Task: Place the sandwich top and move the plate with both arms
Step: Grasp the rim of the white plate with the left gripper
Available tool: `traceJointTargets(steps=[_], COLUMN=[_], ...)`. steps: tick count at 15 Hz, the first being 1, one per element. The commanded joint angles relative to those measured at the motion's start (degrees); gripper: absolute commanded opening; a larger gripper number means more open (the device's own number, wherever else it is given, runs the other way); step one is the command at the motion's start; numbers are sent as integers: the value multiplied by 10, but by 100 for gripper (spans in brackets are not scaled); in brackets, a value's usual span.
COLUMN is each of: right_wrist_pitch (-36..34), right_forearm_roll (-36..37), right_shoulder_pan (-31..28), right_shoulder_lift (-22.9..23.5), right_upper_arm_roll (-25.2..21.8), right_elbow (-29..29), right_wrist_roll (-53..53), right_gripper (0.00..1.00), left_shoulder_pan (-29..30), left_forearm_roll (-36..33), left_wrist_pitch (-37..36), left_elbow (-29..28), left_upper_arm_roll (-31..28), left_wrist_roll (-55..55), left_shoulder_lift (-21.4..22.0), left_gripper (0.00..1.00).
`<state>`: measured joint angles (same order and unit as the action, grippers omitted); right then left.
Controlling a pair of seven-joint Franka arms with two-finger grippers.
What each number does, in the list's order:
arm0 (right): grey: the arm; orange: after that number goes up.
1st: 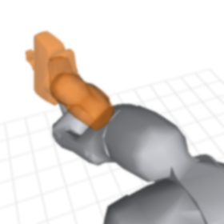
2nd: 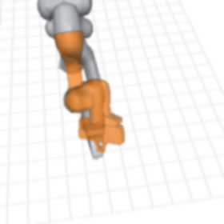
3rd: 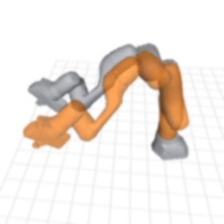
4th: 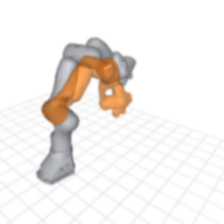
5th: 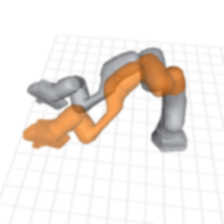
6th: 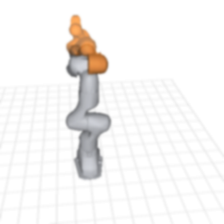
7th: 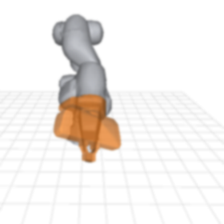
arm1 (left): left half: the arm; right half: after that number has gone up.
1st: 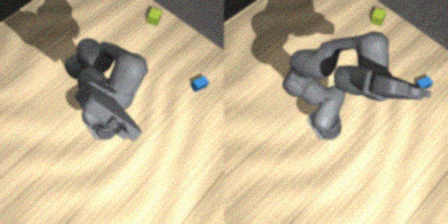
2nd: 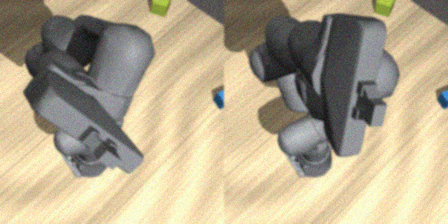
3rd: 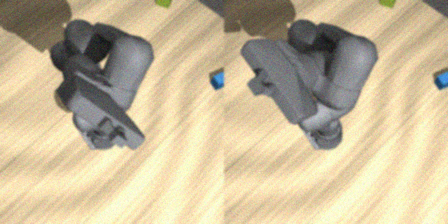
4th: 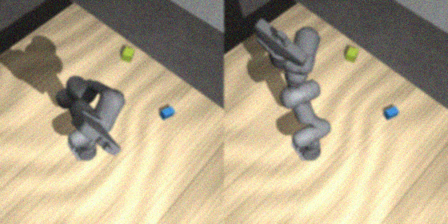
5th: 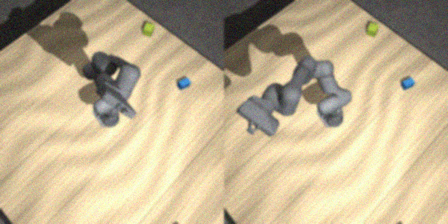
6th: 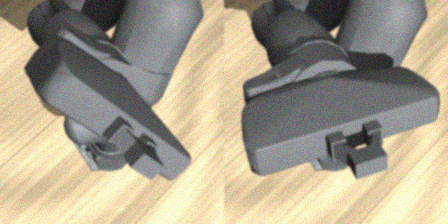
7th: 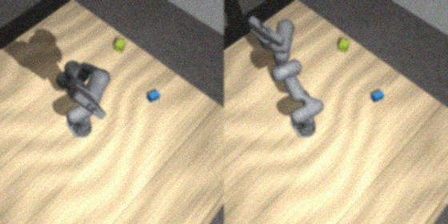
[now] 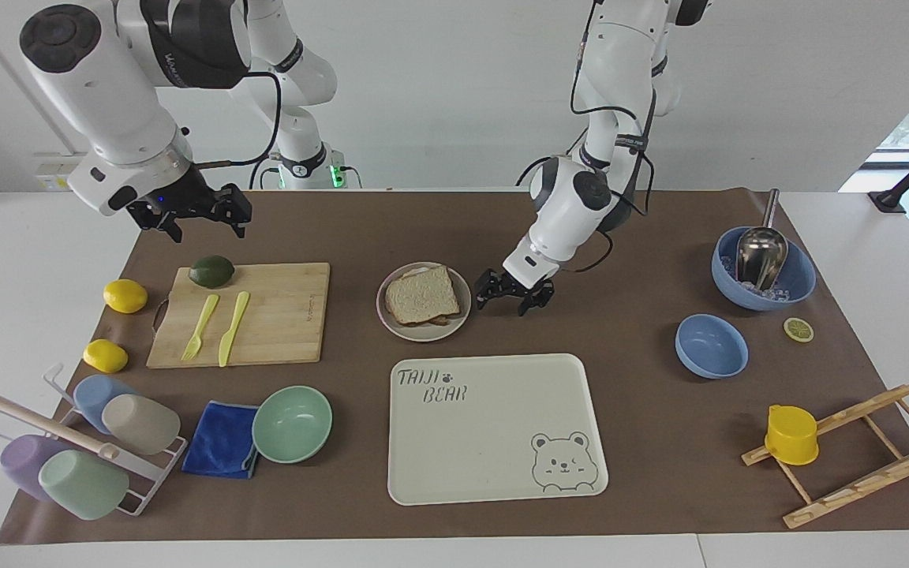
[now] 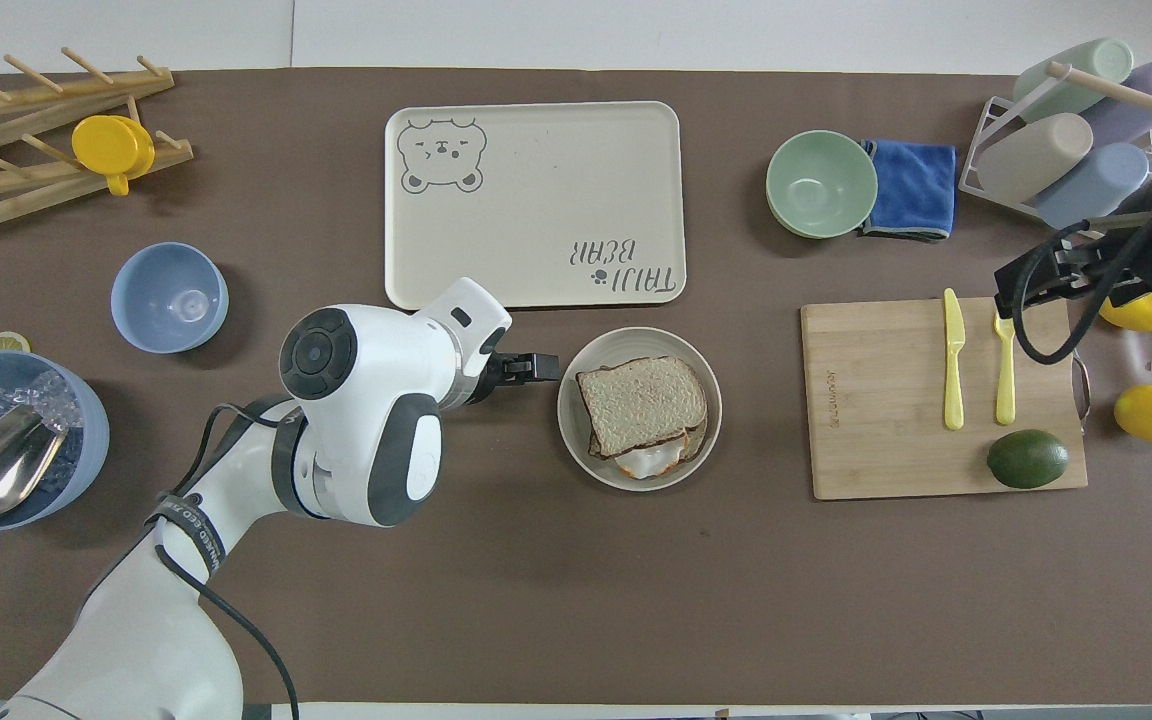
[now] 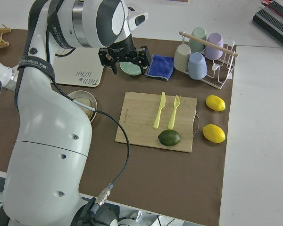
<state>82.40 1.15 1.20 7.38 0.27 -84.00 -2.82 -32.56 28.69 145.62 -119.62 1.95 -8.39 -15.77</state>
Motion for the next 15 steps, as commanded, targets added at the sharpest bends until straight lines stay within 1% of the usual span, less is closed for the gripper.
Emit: traceJointTargets(steps=[1,4,6,9,11,13,14,15], right_wrist_pitch=[-12,-32,-37,-35,-31,-21,-18,-9], right_forearm_roll=[-8,-9,-7,-6,-6,-7,-7,-7], right_shoulder_pan=[-1,-1,-1,-3,-2,-4,-3,-1], right_shoulder_lift=[-3,-5,-6,-18,-43,-57,-61,-61], right_upper_arm_roll=[3,4,2,-6,-7,-7,-7,-7], right_elbow=[-5,-8,-10,-13,-47,-60,-62,-66], right_wrist_roll=[-12,-13,-14,-46,-40,-40,-39,-35], right_gripper=[100,100,100,100,100,100,100,100], left_shoulder_pan=[-16,-17,-22,-28,-29,-28,-28,-27], left_forearm_roll=[24,26,27,27,27,28,29,36], left_wrist_pitch=[6,3,-2,-23,-32,-45,-45,-46], left_elbow=[28,25,24,23,22,22,23,23], left_upper_arm_roll=[-5,-5,-5,-5,-5,-5,-5,-5], left_wrist_roll=[22,32,32,32,32,32,32,32], left_shoulder_lift=[-25,-24,-22,-20,-19,-16,-16,-16], left_gripper=[100,91,91,90,90,90,86,78])
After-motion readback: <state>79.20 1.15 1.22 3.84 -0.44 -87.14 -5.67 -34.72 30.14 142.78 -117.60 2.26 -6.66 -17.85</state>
